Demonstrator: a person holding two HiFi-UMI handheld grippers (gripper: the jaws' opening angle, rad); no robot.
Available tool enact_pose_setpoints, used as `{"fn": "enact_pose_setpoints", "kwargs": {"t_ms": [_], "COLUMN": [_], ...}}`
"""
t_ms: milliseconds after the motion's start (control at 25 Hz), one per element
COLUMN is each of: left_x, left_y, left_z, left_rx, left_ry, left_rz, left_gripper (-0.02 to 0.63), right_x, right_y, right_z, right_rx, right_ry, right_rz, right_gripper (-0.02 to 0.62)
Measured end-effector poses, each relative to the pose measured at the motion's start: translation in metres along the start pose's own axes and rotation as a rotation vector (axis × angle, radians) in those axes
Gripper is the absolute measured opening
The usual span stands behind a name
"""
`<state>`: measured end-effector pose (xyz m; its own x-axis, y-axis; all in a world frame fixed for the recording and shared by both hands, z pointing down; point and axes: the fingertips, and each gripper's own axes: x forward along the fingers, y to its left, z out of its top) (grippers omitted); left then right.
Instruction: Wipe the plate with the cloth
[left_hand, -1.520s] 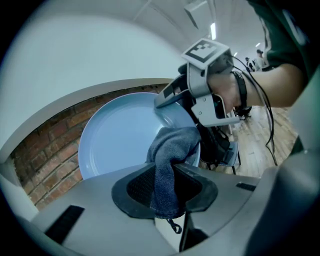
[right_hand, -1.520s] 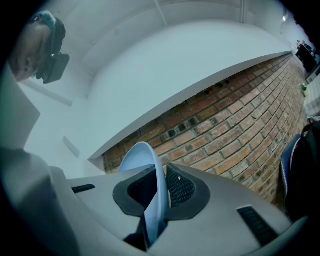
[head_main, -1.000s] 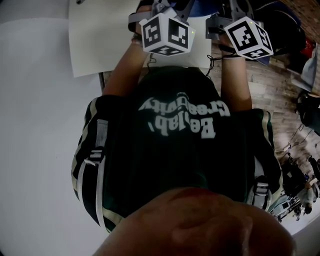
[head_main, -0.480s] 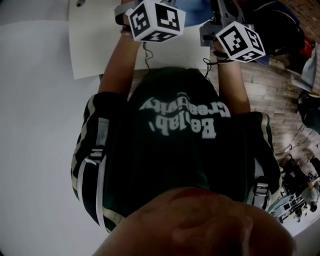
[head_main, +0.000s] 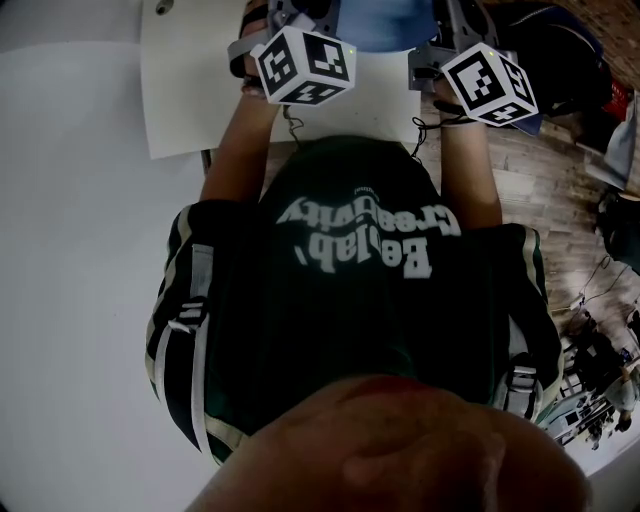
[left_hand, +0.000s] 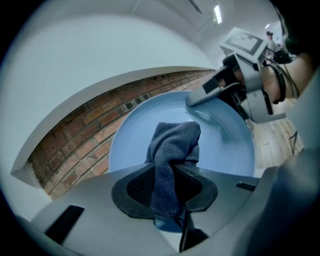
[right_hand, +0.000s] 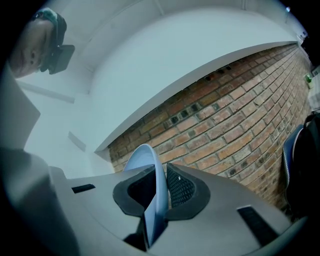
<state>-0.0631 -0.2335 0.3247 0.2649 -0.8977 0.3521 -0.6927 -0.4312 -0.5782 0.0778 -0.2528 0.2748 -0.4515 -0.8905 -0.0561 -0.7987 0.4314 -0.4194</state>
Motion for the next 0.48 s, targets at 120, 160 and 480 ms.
{"fn": "enact_pose_setpoints", "kwargs": {"t_ms": [120, 160, 480], "left_x": [-0.01, -0.011, -0.002], "left_y": [-0.022, -0.031, -0.07], "left_z": [-0.01, -0.009, 0.014], "left_rx": [-0.004, 0.0, 0.019], "left_ry": [0.006, 0.002, -0.053], "left_rz": [-0.041, -0.058, -0.142], "left_gripper": [0.098, 0.098, 0.098], "right_x": [-0.002, -0.002, -0.001], "right_y": [0.002, 0.002, -0.002], "right_z": [0.0, -0.001, -0.008], "right_rx": [-0.002, -0.001, 0.002], "right_ry": [-0.006, -0.006, 0.022], "right_rz": [-0.001, -0.001, -0.001], "right_gripper": [0.023, 0.023, 0.029]}}
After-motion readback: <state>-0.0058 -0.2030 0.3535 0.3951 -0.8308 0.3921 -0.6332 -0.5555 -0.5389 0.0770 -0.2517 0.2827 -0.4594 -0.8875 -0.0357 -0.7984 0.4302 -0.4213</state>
